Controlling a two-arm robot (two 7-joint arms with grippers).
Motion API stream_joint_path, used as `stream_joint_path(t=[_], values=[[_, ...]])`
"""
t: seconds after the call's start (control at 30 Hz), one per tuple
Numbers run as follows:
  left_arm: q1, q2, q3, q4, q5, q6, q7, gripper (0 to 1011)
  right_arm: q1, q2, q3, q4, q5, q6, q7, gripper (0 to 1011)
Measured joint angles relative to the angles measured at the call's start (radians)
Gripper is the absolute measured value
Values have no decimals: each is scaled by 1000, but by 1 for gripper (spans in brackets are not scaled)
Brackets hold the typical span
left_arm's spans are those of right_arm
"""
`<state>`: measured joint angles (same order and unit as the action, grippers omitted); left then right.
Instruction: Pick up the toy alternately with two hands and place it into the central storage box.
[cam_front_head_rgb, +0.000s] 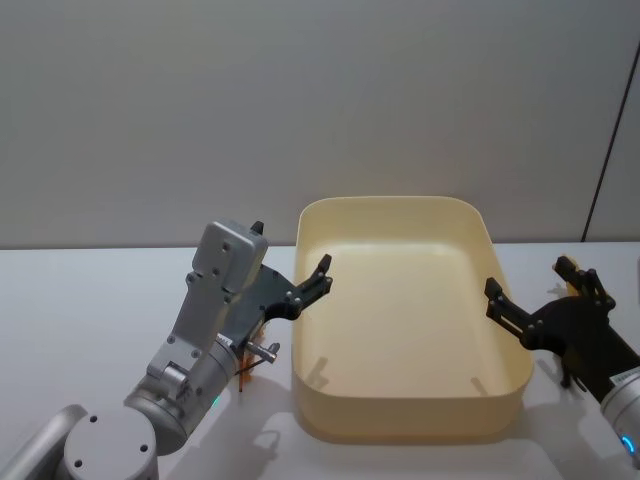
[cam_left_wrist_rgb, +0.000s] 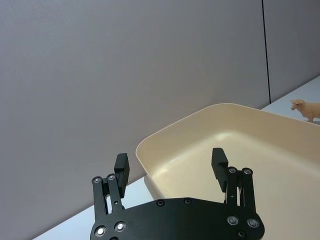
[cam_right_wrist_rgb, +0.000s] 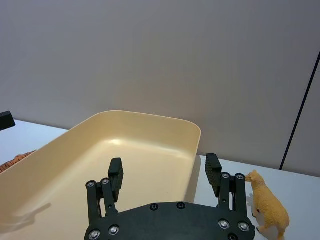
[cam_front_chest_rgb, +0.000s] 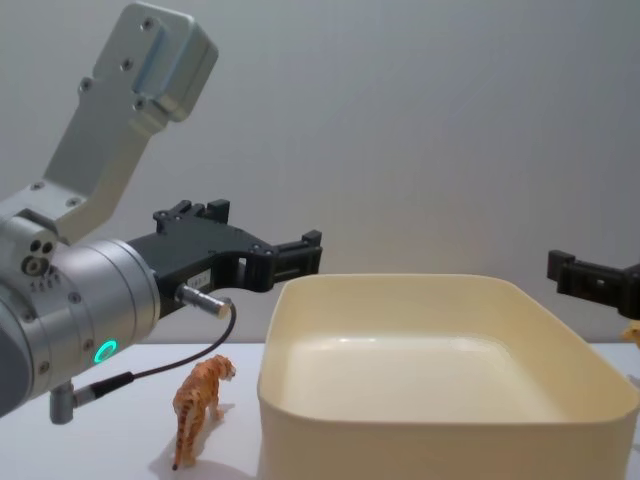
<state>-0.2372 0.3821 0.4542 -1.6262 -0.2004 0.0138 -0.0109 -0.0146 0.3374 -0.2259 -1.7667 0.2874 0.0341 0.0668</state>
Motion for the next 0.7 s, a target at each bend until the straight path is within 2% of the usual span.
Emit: stream_joint_path(t=[0.7], values=[[0,0,0,0,0,0,0,1001,0,0,0,0,0,0,0,1001]])
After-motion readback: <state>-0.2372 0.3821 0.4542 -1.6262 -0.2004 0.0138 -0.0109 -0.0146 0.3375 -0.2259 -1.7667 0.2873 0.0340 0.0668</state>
